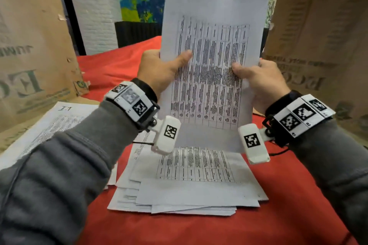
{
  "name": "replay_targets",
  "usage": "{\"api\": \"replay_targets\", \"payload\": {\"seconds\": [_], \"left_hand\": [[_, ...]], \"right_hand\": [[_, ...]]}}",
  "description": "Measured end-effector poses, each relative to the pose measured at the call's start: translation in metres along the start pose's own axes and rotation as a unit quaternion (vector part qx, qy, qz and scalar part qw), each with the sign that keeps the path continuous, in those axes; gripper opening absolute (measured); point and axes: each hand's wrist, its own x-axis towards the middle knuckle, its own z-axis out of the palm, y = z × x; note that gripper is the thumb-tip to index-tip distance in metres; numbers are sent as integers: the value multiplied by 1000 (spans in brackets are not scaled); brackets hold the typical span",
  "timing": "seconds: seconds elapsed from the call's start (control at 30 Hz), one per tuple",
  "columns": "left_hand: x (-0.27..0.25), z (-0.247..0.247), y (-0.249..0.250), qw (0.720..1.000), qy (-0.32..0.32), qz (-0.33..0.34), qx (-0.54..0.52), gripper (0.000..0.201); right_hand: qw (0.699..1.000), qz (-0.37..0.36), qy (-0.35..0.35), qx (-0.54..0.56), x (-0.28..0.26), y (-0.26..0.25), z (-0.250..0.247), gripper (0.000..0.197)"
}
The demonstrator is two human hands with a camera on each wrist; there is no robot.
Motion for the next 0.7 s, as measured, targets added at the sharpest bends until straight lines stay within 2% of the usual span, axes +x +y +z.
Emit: {"api": "replay_targets", "payload": {"seconds": [0.07, 0.13, 0.17, 0.23, 0.27, 0.3, 0.33, 0.4, 0.43, 0.47, 0.53, 0.57, 0.6, 0.63, 0.7], "left_hand": [[6, -7, 4, 999, -25, -28, -33, 27], [9, -8, 5, 998, -42, -46, -27, 52], [11, -8, 3, 998, -46, -50, -17, 57], [13, -10, -2, 998, -27, -51, -13, 40], [13, -13, -6, 998, -19, -60, -9, 30], [13, -17, -11, 997, -15, -73, 4, 26], [11, -21, -16, 996, -22, -88, 12, 25], [9, -24, -29, 992, -30, -119, 5, 28], [8, -25, -35, 991, -30, -130, -3, 29], [6, -24, -38, 991, -30, -134, -3, 30], [3, -21, -43, 990, -34, -134, 11, 32], [1, -19, -45, 990, -37, -136, 8, 32], [0, -16, -46, 989, -43, -139, -4, 29], [-1, -15, -46, 989, -50, -138, -10, 25], [-3, -10, -42, 989, -72, -125, 0, 16]], "right_hand": [[1000, 12, -23, -8, -5, 3, -4, 23], [998, 34, -45, -17, -11, 5, -7, 25], [996, 55, -58, -34, -12, 7, -14, 26], [985, 91, -91, -114, -8, 8, -36, 33], [971, 99, -102, -191, -5, 10, -51, 40], [940, 101, -116, -305, 0, 14, -67, 47], [880, 105, -139, -443, 5, 21, -83, 52], [699, 142, -193, -674, 10, 42, -106, 54], [633, 162, -204, -729, 9, 54, -113, 51], [600, 171, -198, -756, 10, 63, -118, 47], [577, 167, -182, -779, 12, 70, -122, 36], [577, 167, -180, -779, 13, 67, -124, 33], [594, 163, -172, -769, 15, 61, -125, 29], [650, 152, -151, -729, 17, 52, -124, 27], [838, 120, -107, -522, 18, 21, -112, 28]]}}
